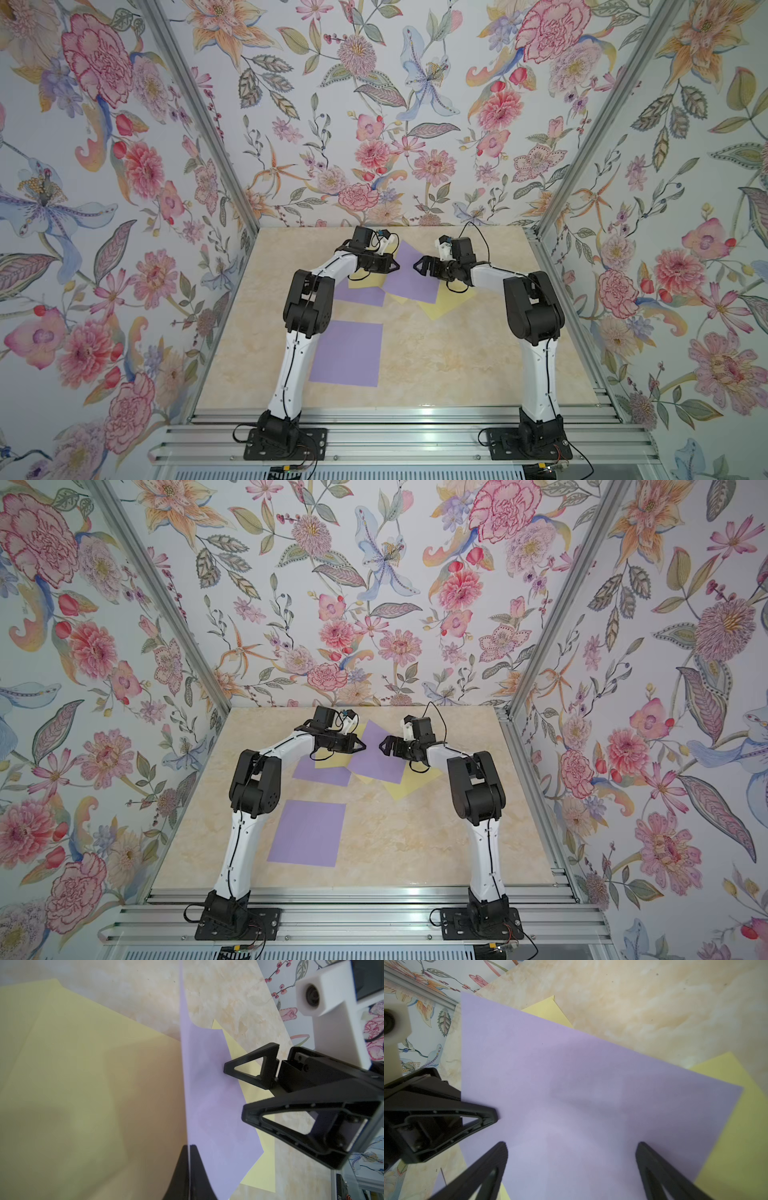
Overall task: Sort the scattered colored papers by color
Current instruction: Pick up the colored paper from the center of the board, then place the colored paper.
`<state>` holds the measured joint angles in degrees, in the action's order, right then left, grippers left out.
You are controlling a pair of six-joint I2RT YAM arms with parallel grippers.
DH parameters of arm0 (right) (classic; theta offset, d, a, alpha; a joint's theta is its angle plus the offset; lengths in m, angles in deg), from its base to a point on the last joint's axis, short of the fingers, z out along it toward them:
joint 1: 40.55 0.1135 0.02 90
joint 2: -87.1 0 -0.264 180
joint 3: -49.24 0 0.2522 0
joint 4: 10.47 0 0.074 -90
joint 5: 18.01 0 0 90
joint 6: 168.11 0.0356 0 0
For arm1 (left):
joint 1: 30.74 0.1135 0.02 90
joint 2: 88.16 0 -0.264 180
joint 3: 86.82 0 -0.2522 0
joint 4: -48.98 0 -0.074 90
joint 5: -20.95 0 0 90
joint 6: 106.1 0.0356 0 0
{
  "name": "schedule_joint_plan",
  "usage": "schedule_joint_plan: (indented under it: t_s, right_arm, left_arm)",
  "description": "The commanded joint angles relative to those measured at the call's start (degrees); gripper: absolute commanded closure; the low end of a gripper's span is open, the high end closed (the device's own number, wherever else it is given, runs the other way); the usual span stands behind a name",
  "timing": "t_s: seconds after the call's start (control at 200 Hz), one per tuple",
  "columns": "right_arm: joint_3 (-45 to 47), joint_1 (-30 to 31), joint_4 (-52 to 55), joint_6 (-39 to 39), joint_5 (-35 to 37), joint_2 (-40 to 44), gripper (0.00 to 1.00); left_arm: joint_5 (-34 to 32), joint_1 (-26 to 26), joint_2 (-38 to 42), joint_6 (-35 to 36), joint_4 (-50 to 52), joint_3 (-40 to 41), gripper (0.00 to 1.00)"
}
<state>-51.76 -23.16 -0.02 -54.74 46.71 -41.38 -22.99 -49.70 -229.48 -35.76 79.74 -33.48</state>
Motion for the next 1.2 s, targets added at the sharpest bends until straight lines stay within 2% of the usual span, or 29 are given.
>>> schedule_joint_plan:
  t_s: [0.0,0.1,0.235,0.34,0.425,0.545,0.665,0.785,0.94,1.07,1.195]
  right_arm:
    - [1.2,1.26,3.91,0.81,-1.19,-1.35,0.0]
    - [1.11,1.78,4.82,-0.94,-1.08,4.97,0.0]
    - [-1.11,2.99,10.51,-6.37,3.59,17.73,0.0]
    - [-0.84,2.99,13.56,-7.72,5.37,24.77,0.0]
    - [0.92,2.72,15.48,-7.95,4.88,29.17,0.0]
    - [8.84,2.9,11.96,-4.58,3.8,36.01,0.0]
    - [18.47,4.02,6.17,0.22,3.25,41.07,0.0]
    - [26.5,7.75,2.49,3.08,5.42,43.86,0.0]
    - [32.13,11.78,-1.49,6.07,6.21,42.74,0.0]
    - [32.66,14.66,-3.67,7.67,5.97,39.71,0.0]
    - [31.79,17.16,-4.11,8.09,6.55,38.19,0.0]
  left_arm:
    - [0.01,0.94,2.41,1.95,3.05,-1.53,1.0]
    - [0.55,0.79,2.83,0.65,3.15,-1.25,1.0]
    - [-1.63,0.09,6.04,-2.03,3.19,-0.82,1.0]
    - [-2.66,-0.6,12.29,-4.17,3.22,-0.62,1.0]
    - [-4.94,-0.9,20.51,-6.4,3.29,1.96,1.0]
    - [-10.56,-1.64,32.93,-8.14,3.13,10.51,1.0]
    - [-16.34,-2.53,43.77,-10.26,3.12,24.49,1.0]
    - [-23.3,-4.48,52.43,-11.95,3.06,39.33,1.0]
    - [-28.48,-6.79,56.95,-17.37,2.99,52.98,1.0]
    - [-31.05,-10.8,58.53,-19.89,3.02,59.2,1.0]
    - [-30.94,-12.23,61.91,-21.82,3.13,63.92,1.0]
